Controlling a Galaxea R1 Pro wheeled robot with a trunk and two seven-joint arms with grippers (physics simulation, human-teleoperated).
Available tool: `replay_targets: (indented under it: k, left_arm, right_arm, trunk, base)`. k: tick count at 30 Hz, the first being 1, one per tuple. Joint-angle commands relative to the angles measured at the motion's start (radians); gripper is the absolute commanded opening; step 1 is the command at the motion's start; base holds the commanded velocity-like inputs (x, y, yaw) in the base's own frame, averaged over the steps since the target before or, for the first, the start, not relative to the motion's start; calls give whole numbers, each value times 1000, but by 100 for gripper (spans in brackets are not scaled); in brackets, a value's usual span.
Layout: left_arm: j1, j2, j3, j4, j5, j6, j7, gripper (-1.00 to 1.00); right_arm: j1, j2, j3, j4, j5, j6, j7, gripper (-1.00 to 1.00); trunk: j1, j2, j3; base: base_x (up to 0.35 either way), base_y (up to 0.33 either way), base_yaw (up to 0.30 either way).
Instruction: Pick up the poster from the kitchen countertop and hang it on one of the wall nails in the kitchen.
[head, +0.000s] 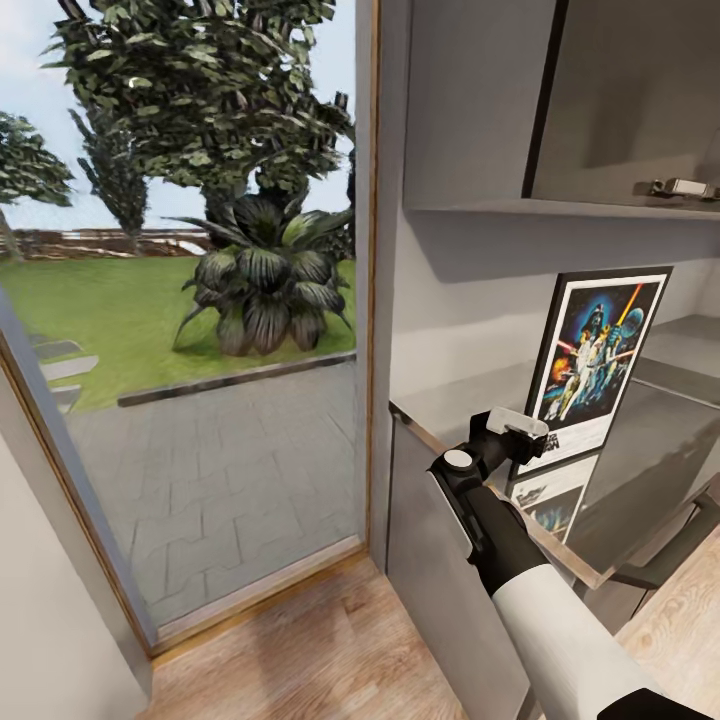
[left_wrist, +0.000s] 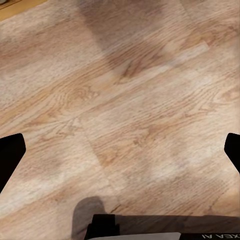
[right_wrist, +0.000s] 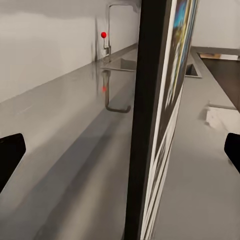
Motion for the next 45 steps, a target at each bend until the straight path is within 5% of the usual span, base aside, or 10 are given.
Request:
replay_targets:
  k: [1,30,31,45]
  left_arm:
    - [0,0,1,-2,0,0,1,100]
    - [0,0,2,-2,0,0,1,100]
    - [0,0,2,-2,0,0,1,100]
    - [0,0,2,-2,0,0,1,100]
  right_arm:
    - [-1,-1,3,-1,-4,10,-6,100]
    - [0,-1,3,-1,-4,10,-7,100]
    - [0,-1,3,-1,-4,10,-7,-100]
    - [0,-1,3,-1,-4,10,-8,-100]
  trunk:
    - [0,-1,-1]
    - [0,-1,-1]
    - [0,-1,-1]
    - [0,-1,-1]
  base:
    - [5,-6,0]
    - [30,-27,0]
    - [0,0,0]
    - [0,0,0]
